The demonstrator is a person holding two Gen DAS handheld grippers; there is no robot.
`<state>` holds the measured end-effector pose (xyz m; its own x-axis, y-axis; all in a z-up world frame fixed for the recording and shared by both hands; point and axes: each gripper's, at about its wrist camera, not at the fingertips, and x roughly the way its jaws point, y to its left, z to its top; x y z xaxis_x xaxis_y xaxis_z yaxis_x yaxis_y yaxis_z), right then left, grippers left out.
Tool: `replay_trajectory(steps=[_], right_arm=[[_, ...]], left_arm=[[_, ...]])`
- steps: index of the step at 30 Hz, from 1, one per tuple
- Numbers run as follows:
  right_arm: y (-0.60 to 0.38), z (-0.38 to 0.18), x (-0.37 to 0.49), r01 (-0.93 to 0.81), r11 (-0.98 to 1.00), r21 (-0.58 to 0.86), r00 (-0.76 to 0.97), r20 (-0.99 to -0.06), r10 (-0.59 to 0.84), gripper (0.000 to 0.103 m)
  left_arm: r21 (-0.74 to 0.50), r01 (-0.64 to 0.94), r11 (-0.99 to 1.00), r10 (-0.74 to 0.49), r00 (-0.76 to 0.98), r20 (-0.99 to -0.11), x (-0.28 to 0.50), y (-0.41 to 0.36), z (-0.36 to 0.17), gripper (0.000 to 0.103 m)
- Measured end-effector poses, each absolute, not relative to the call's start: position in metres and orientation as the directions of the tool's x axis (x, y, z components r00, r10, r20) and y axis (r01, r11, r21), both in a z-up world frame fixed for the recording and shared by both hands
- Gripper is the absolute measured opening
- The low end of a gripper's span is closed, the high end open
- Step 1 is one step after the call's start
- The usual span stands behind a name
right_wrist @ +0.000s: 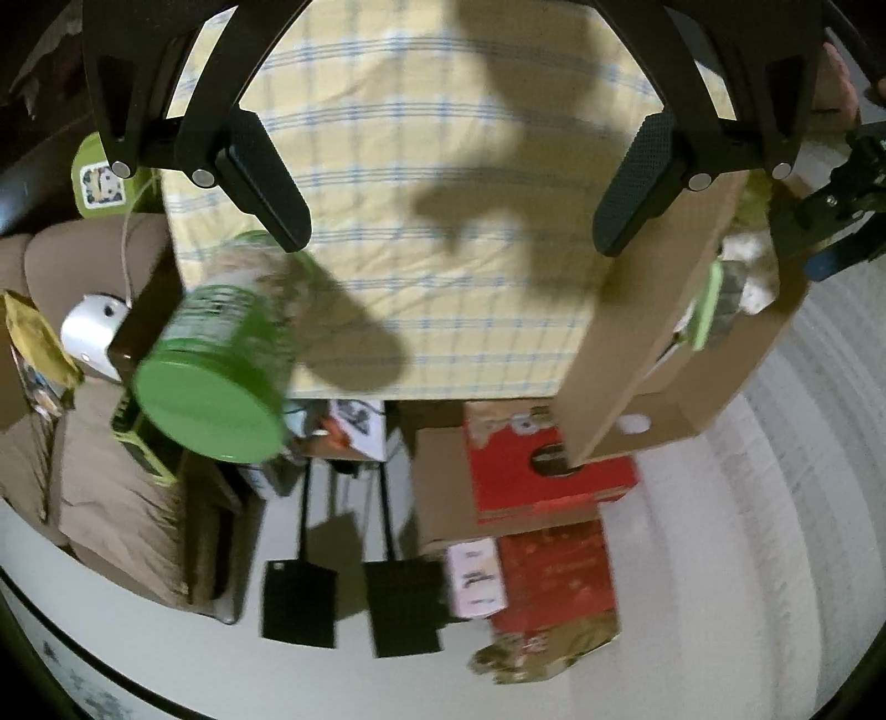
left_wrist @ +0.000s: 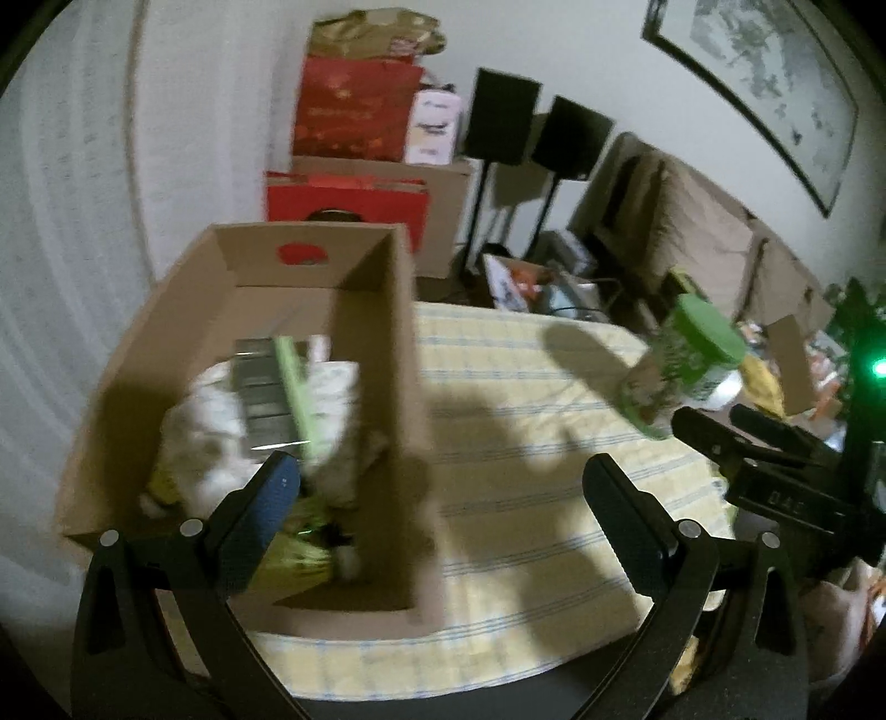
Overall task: Organize objects
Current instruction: 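Move both tools back over the table toward the green-lidded canister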
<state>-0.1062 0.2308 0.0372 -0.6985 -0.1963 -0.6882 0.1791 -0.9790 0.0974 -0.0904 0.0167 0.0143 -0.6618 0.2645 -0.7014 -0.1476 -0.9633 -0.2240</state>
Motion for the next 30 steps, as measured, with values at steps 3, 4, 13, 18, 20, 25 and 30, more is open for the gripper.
replay_trajectory(steps=[3, 4, 13, 18, 20, 25, 30], right_arm=[[0.254, 0.038, -0.108, 0.141, -0.985, 0.096, -0.709, -0.685, -0.168, 0.102], [0.262, 0.037, -0.109, 0.129, -0.987, 0.097, -0.711, -0.685, -0.160, 0.102], [0.321, 0.033, -0.120, 0.048, -0.994, 0.097, -0.744, -0.661, -0.100, 0.102], [0.343, 0.029, -0.127, 0.028, -0.996, 0.086, -0.760, -0.645, -0.077, 0.102], [0.349, 0.026, -0.131, 0.038, -0.995, 0.088, -0.769, -0.633, -0.085, 0.102], [0.350, 0.018, -0.143, 0.084, -0.994, 0.065, -0.785, -0.610, -0.106, 0.102], [0.348, 0.010, -0.159, 0.129, -0.990, 0.062, -0.789, -0.598, -0.140, 0.102]], left_arm=[[-0.242, -0.190, -0.952, 0.306, -0.647, -0.699, -0.096, 0.035, 0.012, 0.102], [-0.246, -0.202, -0.948, 0.318, -0.641, -0.698, -0.098, 0.041, 0.011, 0.102], [-0.206, -0.312, -0.928, 0.366, -0.650, -0.666, -0.114, 0.105, -0.005, 0.102], [-0.181, -0.385, -0.905, 0.401, -0.633, -0.662, -0.128, 0.140, -0.014, 0.102], [-0.201, -0.418, -0.886, 0.439, -0.616, -0.654, -0.134, 0.153, -0.019, 0.102], [-0.212, -0.522, -0.826, 0.526, -0.580, -0.622, -0.145, 0.180, -0.029, 0.102], [-0.240, -0.566, -0.789, 0.574, -0.540, -0.616, -0.160, 0.201, -0.045, 0.102]])
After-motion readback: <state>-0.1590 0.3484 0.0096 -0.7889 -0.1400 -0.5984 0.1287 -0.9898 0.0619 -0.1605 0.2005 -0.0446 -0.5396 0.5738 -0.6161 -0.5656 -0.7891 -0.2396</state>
